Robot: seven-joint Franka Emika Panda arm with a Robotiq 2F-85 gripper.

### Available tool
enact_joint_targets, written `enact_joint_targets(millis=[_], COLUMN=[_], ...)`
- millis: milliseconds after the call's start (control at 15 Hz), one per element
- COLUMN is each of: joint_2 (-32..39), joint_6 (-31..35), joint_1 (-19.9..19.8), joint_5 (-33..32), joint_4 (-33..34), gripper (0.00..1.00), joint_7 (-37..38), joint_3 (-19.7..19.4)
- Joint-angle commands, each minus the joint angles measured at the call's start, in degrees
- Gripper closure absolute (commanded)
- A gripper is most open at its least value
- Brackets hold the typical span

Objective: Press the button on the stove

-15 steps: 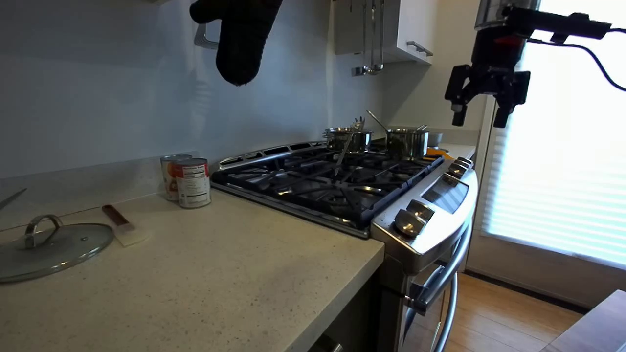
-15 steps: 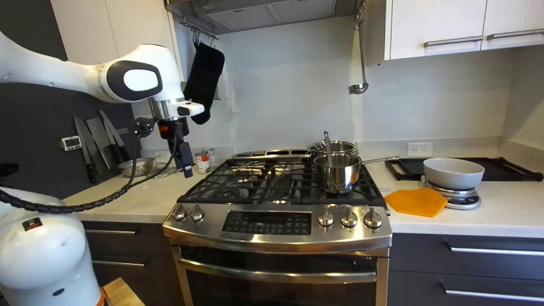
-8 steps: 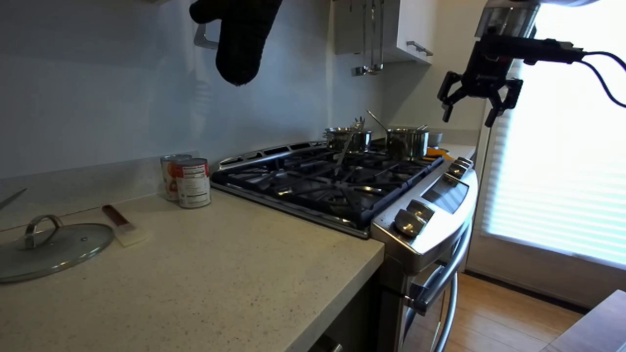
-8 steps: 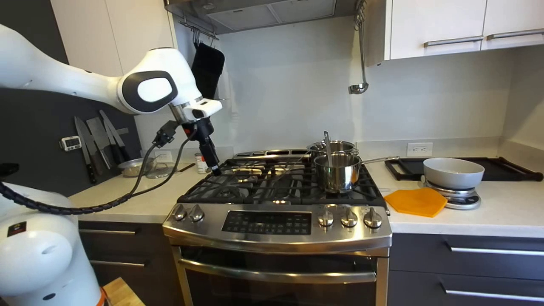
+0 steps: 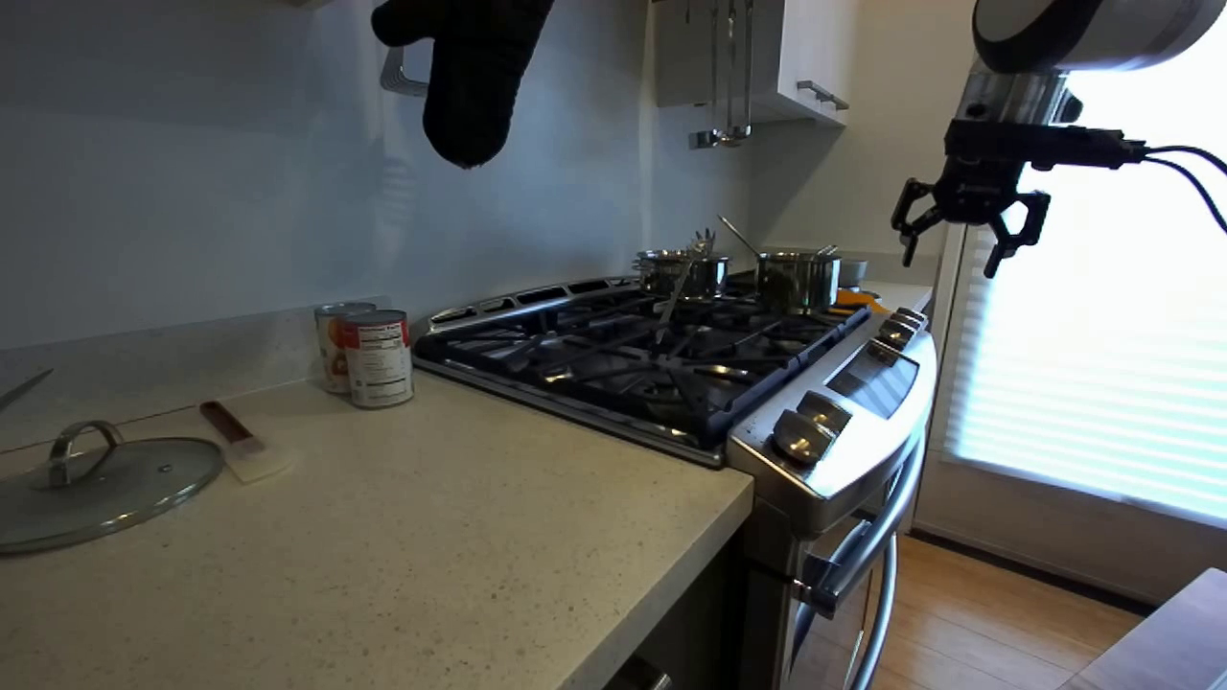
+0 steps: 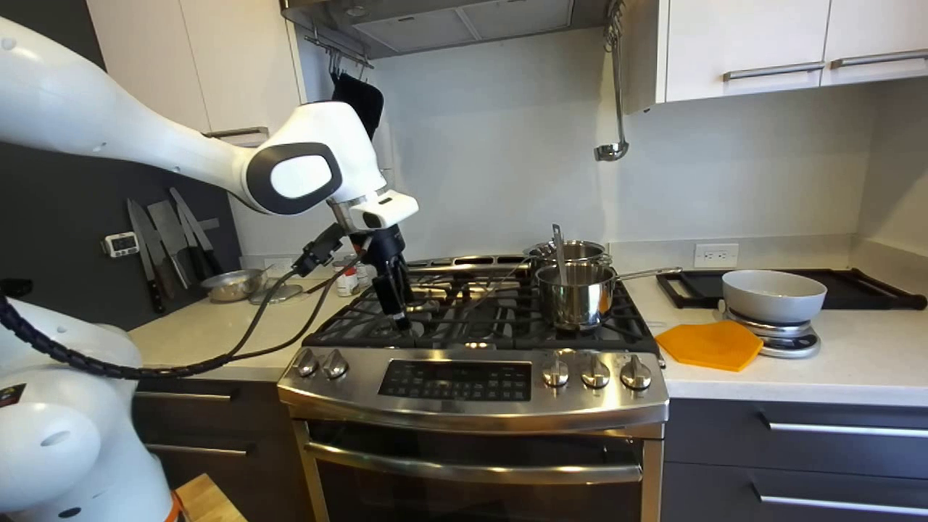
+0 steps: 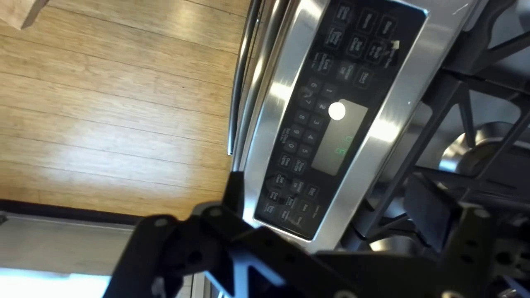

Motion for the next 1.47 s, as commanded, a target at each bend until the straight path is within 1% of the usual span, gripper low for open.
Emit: enact_joint_targets(millis=[0, 200, 267, 533, 600, 667, 1000, 1200, 1267, 1400], joint_2=[4.89, 7.98, 8.96, 13.82, 15.04, 16.21, 21.33, 24.39, 21.5, 22.32], joint_6=[4.16, 8.03, 9.26, 13.18, 13.98, 15.08, 18.27, 18.53, 17.51, 17.54], joint_1=[-0.92, -0.75, -0.6, -0.16, 0.01, 0.13, 2.18, 3.54, 2.23, 2.37], joint_5=[1.01, 2.77, 3.42, 5.07, 5.59, 5.99, 9.69, 12.72, 9.91, 10.0], joint_4=[0.39, 0.53, 0.47, 0.99, 1.1, 1.14, 2.06, 3.49, 2.03, 2.47], gripper=[0.34, 0.58, 0.65, 0.96, 0.99, 1.0, 1.0, 1.0, 1.0, 0.99], joint_7=[0.37, -1.09, -1.39, -1.47, -1.51, -1.71, -6.94, -9.9, -7.37, -7.66], joint_3=[-3.72, -7.2, -8.02, -9.23, -9.4, -9.62, -12.02, -13.7, -12.32, -12.53])
